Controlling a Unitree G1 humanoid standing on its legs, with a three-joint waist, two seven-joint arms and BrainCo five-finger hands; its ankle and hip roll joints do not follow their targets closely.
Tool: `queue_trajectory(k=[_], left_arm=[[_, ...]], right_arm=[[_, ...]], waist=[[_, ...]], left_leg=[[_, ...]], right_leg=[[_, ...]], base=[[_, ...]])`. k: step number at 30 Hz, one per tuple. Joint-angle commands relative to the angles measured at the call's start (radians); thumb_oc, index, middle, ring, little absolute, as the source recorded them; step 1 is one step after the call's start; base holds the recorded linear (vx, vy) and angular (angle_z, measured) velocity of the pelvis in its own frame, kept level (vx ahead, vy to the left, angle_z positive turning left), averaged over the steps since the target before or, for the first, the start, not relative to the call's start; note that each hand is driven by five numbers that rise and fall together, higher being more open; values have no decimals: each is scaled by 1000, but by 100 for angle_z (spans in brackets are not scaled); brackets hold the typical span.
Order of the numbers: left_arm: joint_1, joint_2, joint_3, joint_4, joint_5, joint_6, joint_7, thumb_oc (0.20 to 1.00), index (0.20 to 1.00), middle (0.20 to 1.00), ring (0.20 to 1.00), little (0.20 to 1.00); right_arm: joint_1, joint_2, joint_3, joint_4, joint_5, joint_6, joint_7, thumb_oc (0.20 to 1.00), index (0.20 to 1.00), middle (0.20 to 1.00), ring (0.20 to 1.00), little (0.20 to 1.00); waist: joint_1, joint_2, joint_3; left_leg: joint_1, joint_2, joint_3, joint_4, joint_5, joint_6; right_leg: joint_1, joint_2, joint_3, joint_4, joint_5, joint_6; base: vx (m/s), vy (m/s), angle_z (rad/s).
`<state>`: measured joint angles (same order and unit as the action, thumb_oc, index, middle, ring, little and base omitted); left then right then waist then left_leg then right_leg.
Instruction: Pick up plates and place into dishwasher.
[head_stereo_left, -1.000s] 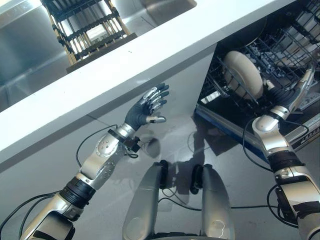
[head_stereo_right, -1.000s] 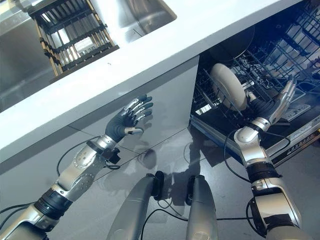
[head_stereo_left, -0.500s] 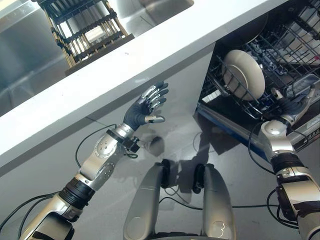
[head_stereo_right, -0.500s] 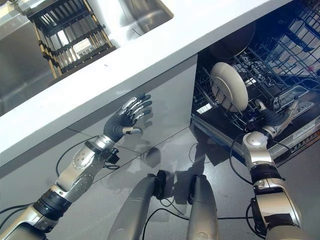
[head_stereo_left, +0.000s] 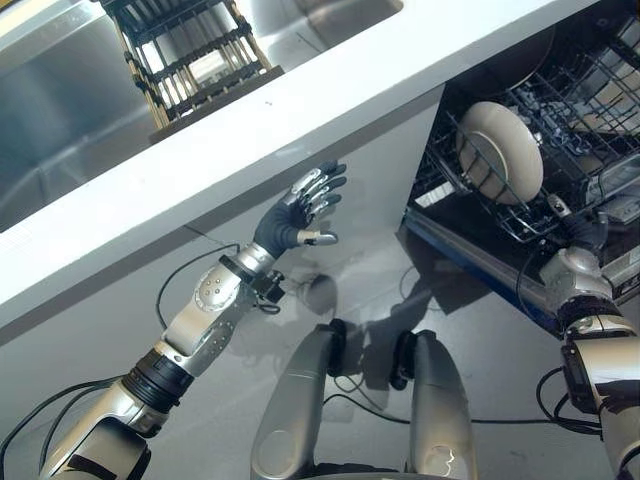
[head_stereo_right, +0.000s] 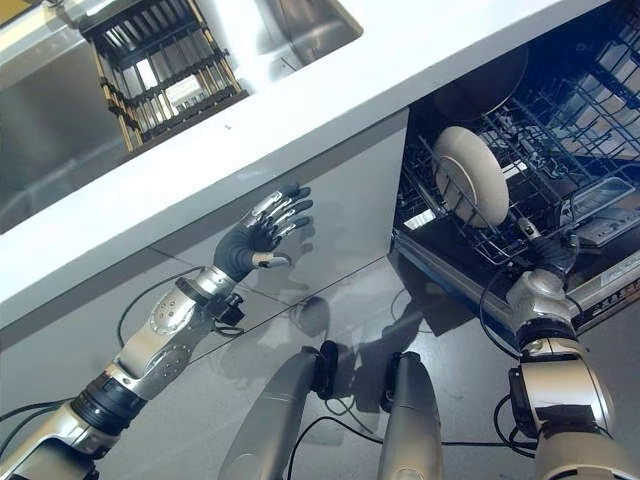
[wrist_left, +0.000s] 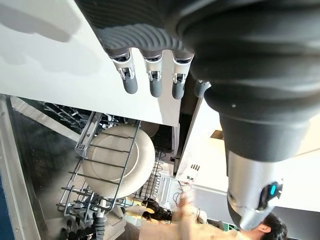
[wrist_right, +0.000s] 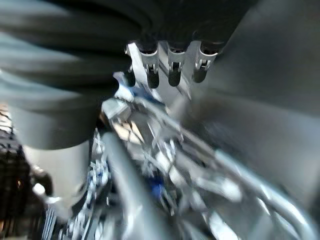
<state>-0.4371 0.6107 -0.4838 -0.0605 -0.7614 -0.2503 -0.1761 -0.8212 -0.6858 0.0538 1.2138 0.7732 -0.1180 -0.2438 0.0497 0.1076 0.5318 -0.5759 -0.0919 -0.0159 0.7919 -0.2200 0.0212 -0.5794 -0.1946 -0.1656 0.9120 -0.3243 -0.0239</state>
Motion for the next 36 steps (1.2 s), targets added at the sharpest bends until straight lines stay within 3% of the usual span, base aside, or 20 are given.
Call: queue_trajectory(k=[1, 7, 20, 28, 36], left_arm=[[5, 27, 35, -113, -32, -17, -24, 1000, 1000, 1000, 1000, 1000], [3, 61, 56, -115, -47, 7, -36, 1000, 1000, 1000, 1000, 1000], [18, 106, 76, -93, -88, 1, -60, 1000, 1000, 1000, 1000, 1000], [50, 133, 103, -95, -112, -8, -77, 1000, 1000, 1000, 1000, 1000], [58, 153, 115, -85, -136, -19, -121, 1000, 1000, 1000, 1000, 1000]], right_arm=[[-9, -65, 66, -6, 21, 9, 160, 1000, 1000, 1000, 1000, 1000], [-103, -134, 147, -28, -9, 47, 252, 1000, 1000, 1000, 1000, 1000], [-336, -198, 263, -145, -143, 80, 60, 1000, 1000, 1000, 1000, 1000], [-451, -240, 315, -133, -114, 104, 51, 1000, 1000, 1000, 1000, 1000], [-473, -255, 295, -84, -61, 93, 83, 1000, 1000, 1000, 1000, 1000]], waist=[[29, 13, -12], [46, -1, -12], [69, -3, -12], [90, -2, -12], [100, -2, -12]], left_leg=[[3, -18, 47, 32, -69, 81], [-12, -17, 36, 33, -60, 83], [-10, -21, 23, 33, -58, 79], [12, -27, 16, 24, -55, 73], [8, -30, 17, 48, -63, 76]], right_leg=[[4, 56, -8, -27, 77, -41], [-11, 58, -17, -19, 81, -40], [-3, 53, -28, -8, 69, -43], [27, 41, -40, -14, 61, -47], [29, 33, -47, -1, 55, -51]], base=[[-6, -79, 8], [4, -54, 4], [21, -18, 4], [32, -21, 4], [-3, -7, 10]])
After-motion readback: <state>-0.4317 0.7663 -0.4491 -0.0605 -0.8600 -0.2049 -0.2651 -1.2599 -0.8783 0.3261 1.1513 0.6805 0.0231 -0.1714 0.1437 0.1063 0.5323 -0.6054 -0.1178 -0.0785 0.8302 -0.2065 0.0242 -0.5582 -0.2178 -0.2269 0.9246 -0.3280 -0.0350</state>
